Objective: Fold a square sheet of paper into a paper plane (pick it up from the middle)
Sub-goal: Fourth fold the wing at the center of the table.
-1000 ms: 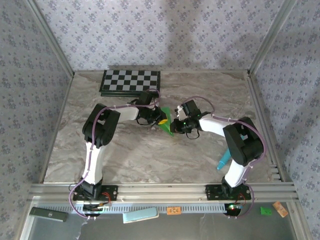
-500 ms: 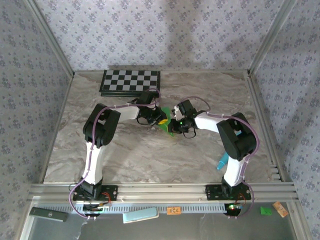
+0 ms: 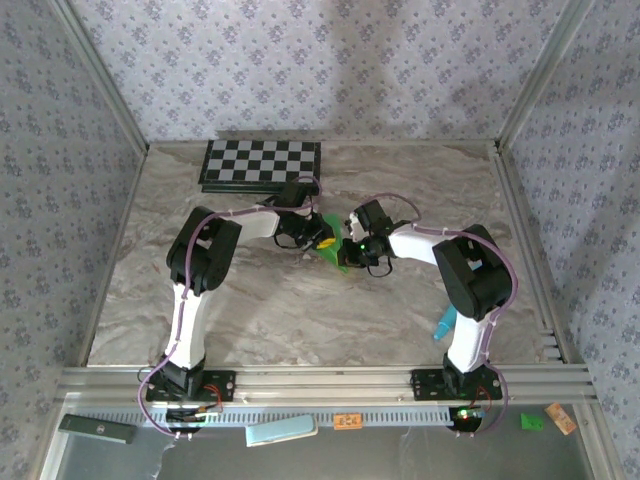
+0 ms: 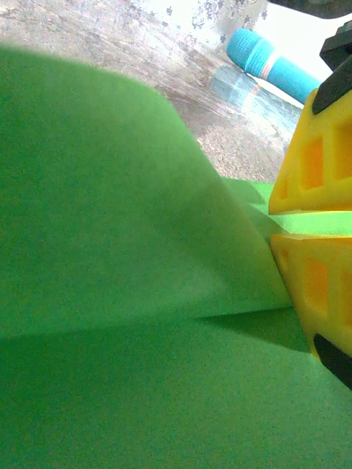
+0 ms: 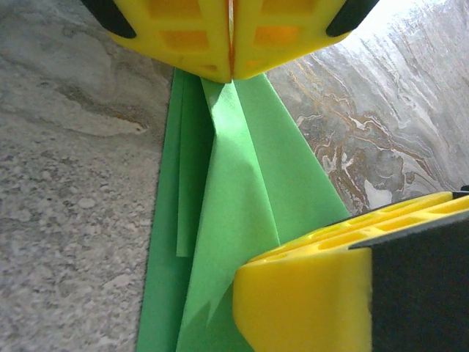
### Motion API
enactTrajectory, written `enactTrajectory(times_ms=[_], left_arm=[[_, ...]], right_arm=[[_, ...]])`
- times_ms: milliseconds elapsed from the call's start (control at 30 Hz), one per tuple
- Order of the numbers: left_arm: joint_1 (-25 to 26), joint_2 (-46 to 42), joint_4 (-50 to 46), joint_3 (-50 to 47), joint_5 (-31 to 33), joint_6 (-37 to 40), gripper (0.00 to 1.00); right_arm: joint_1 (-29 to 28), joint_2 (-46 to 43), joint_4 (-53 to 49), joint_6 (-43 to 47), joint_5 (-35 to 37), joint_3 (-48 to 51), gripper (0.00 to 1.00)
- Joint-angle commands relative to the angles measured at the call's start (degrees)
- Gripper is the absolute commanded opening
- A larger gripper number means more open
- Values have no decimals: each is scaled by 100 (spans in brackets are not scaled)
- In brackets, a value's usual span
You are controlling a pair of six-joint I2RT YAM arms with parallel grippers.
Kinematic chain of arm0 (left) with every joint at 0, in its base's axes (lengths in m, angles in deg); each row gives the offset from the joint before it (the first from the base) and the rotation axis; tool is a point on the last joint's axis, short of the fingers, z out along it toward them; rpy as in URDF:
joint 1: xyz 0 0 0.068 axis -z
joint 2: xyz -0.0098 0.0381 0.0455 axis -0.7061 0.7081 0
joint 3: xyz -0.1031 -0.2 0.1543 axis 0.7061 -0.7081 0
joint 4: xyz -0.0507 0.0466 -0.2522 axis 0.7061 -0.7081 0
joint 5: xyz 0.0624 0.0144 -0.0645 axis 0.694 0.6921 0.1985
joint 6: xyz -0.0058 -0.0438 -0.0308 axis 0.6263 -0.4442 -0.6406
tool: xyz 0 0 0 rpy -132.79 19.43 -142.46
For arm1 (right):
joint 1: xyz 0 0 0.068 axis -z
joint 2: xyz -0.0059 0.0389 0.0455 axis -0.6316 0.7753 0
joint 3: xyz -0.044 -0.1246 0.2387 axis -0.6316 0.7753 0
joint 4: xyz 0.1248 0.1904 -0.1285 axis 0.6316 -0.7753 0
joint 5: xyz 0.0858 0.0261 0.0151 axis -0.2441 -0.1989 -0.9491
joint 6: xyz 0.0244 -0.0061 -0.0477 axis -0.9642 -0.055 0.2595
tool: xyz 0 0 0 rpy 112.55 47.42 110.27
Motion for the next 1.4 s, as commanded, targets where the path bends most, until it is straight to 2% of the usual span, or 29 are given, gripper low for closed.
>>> enactTrajectory(times_ms=[0, 233, 433, 633, 1000, 1367], left_arm=[[25, 455, -740, -137, 479, 25, 15], [31, 358, -676, 4, 295, 107, 16], [26, -161, -412, 240, 40, 541, 19], [20, -469, -192, 27, 34, 976, 20], [26, -298, 366, -239, -104, 896, 18], [42, -20, 203, -164, 45, 778, 17]], right_arm=[[15, 127, -377, 83, 147, -106, 10], [44, 215, -597, 170, 116, -70, 10], [76, 261, -983, 610, -167, -96, 9], [99, 165, -1332, 1085, -488, -20, 8], [253, -54, -1307, 1188, -706, 251, 8], [327, -81, -1283, 1158, -658, 289, 7]])
